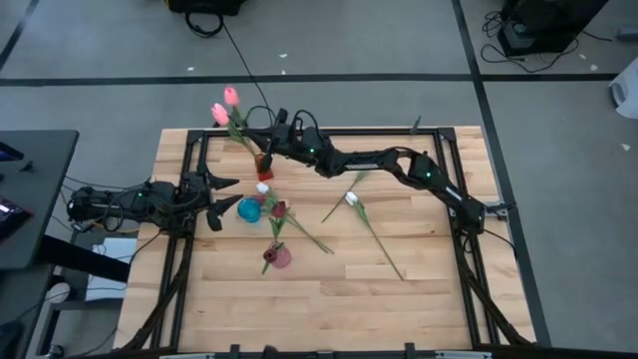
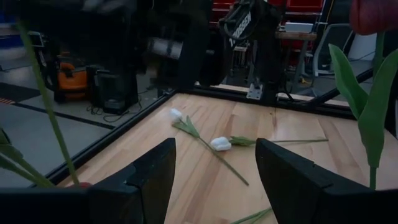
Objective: Sort flowers into vase by color
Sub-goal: Put the pink tulip into the red vase
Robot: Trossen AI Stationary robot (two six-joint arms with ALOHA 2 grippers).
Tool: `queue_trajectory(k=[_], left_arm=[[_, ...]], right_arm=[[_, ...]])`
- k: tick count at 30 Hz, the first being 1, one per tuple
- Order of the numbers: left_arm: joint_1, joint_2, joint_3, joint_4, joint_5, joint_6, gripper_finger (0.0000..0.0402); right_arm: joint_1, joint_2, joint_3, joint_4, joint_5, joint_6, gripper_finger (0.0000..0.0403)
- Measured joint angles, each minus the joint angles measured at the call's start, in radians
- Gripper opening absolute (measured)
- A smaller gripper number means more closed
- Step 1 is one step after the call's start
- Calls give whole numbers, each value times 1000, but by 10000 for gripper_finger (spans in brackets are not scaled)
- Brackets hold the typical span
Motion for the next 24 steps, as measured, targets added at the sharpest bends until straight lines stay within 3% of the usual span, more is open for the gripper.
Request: queue_trajectory(k=[24], left_arm=[[0, 0, 0, -4, 0, 7, 227]], right_arm=[[-15, -22, 3, -61, -3, -54, 9]])
